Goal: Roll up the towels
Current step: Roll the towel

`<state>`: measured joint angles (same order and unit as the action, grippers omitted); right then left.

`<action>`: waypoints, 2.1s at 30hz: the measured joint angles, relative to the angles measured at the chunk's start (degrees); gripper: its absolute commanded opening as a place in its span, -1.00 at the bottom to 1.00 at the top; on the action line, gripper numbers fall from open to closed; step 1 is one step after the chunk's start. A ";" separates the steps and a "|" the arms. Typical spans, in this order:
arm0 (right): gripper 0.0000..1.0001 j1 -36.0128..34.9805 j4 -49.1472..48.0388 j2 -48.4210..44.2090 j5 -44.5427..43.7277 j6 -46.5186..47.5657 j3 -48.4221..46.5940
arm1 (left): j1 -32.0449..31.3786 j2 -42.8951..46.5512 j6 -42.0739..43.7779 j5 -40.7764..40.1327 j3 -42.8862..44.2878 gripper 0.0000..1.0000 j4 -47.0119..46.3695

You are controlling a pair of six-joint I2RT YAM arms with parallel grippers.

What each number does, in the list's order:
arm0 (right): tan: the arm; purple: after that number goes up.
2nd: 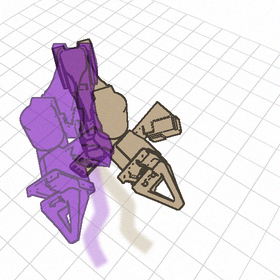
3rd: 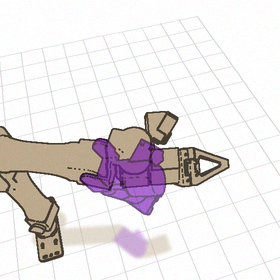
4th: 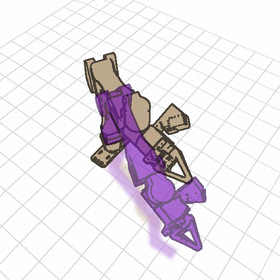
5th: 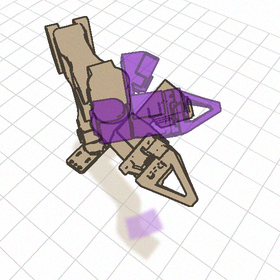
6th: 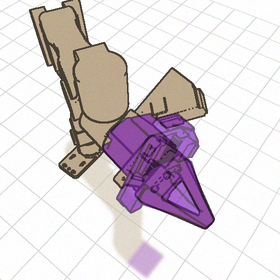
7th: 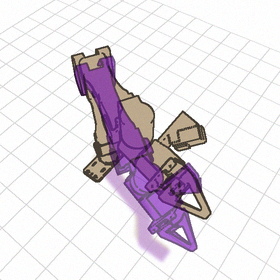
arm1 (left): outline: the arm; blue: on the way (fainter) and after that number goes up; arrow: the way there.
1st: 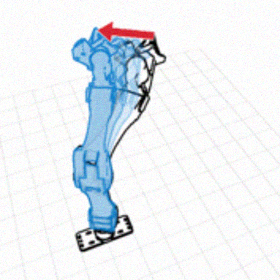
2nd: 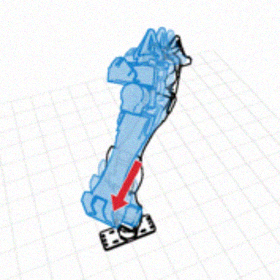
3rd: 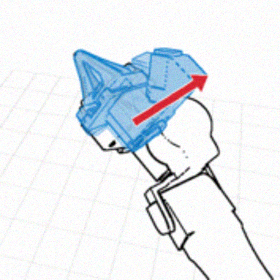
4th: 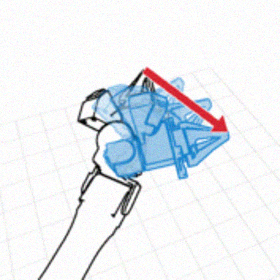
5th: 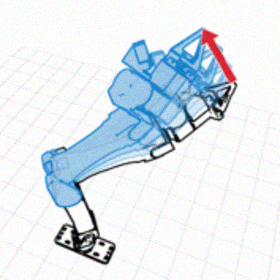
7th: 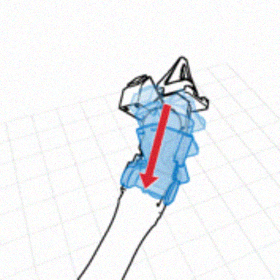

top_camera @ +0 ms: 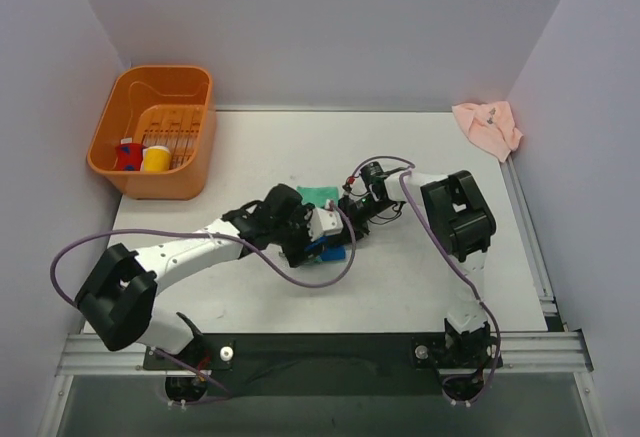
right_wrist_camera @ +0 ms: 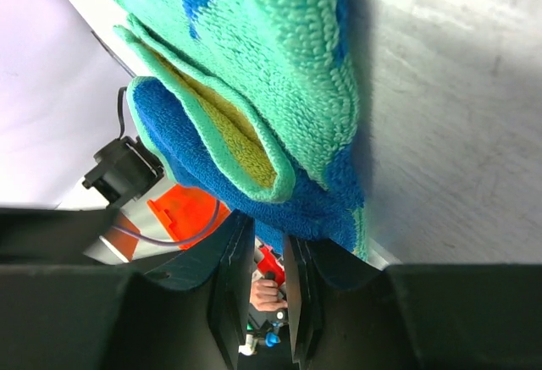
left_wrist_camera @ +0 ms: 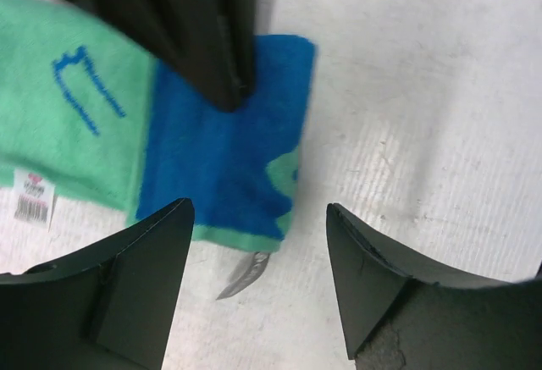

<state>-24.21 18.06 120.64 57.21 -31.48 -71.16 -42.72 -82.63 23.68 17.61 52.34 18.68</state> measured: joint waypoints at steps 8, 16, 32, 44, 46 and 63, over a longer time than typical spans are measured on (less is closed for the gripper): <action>-0.60 -0.15 0.59 0.00 -0.48 0.02 -0.22 | -10.91 -1.60 8.02 -12.83 -5.90 0.50 -6.29; -0.66 -0.22 1.03 0.00 -0.87 0.11 -0.42 | -12.92 -8.20 13.86 -20.48 -6.84 -0.11 -12.46; 0.08 14.88 4.02 -20.22 -8.59 15.32 2.47 | -3.30 -12.07 12.33 7.72 4.66 -0.78 11.76; 0.03 13.64 7.54 -53.44 -16.04 39.32 18.25 | 7.32 -32.26 8.35 26.93 22.45 -0.81 28.28; 0.03 10.16 8.76 -57.02 -17.44 42.93 19.37 | 8.31 -34.82 8.44 29.20 24.83 -0.74 31.19; 0.19 -26.95 -5.53 -36.11 -38.42 63.63 18.32 | 12.63 -47.50 14.14 36.87 36.98 -0.50 49.00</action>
<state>-51.16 12.53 84.53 18.79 32.14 -52.84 -30.09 -130.13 37.82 54.48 89.32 67.68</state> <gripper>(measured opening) 0.595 0.234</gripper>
